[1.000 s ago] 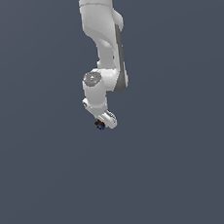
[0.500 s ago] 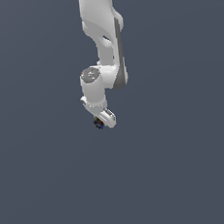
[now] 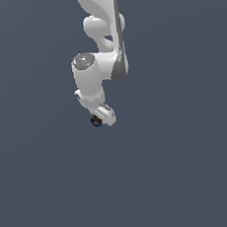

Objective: Pick up the object and move it to a goal position.

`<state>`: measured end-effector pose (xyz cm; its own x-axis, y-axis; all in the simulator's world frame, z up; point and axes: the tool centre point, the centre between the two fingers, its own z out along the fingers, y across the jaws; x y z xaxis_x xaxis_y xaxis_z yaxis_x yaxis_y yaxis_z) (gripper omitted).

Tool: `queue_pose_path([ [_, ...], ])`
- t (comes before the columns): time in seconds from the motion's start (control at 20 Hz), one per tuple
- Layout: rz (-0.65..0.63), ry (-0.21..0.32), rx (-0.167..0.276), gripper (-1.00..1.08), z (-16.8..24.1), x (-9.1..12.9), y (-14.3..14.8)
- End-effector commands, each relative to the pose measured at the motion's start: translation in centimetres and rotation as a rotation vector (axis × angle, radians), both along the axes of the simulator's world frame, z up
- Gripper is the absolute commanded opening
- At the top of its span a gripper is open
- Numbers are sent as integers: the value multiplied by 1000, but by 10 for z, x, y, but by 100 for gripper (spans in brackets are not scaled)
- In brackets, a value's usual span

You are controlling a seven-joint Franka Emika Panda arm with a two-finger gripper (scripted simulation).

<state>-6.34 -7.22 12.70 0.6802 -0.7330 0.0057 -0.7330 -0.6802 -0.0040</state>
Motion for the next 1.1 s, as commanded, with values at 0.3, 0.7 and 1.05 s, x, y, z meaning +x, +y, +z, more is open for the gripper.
queue_pose_path([
  [0.3, -1, 1, -2, -100, 81, 27, -10],
  [0.7, 0, 2, -2, -100, 155, 53, -19],
  [1.05, 1, 4, -1, -100, 211, 74, -25],
])
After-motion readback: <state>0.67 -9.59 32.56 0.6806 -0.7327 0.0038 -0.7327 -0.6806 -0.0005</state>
